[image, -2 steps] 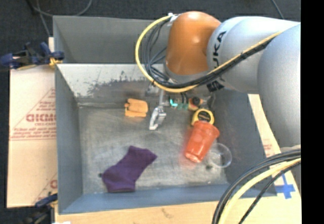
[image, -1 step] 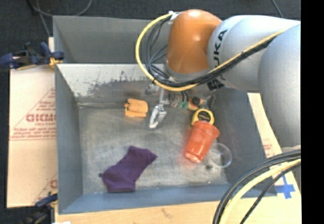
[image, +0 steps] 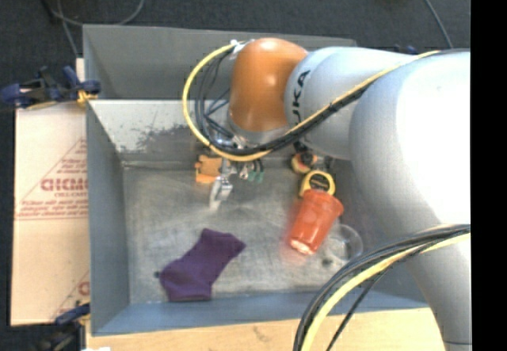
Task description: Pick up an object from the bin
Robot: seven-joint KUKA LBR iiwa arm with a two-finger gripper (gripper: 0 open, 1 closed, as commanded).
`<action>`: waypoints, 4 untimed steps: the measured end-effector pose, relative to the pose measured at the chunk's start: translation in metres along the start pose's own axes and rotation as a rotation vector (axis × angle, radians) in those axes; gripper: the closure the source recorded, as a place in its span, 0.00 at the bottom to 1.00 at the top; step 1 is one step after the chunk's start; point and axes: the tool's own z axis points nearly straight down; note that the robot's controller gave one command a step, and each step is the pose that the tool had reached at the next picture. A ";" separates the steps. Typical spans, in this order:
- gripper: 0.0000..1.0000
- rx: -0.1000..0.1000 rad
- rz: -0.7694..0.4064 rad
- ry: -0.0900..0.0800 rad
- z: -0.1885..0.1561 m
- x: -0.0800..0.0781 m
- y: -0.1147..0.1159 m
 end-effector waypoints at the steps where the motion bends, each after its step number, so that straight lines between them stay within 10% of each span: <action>1: 0.00 0.001 0.002 0.004 -0.004 0.003 -0.002; 2: 0.00 0.001 -0.236 0.002 -0.018 0.002 -0.011; 3: 0.00 -0.001 -0.207 0.002 0.001 -0.002 -0.014; 4: 1.00 0.006 0.114 0.005 -0.002 -0.005 -0.007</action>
Offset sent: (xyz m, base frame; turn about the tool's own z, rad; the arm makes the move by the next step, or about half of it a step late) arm -0.0035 -0.0124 0.0208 -0.2884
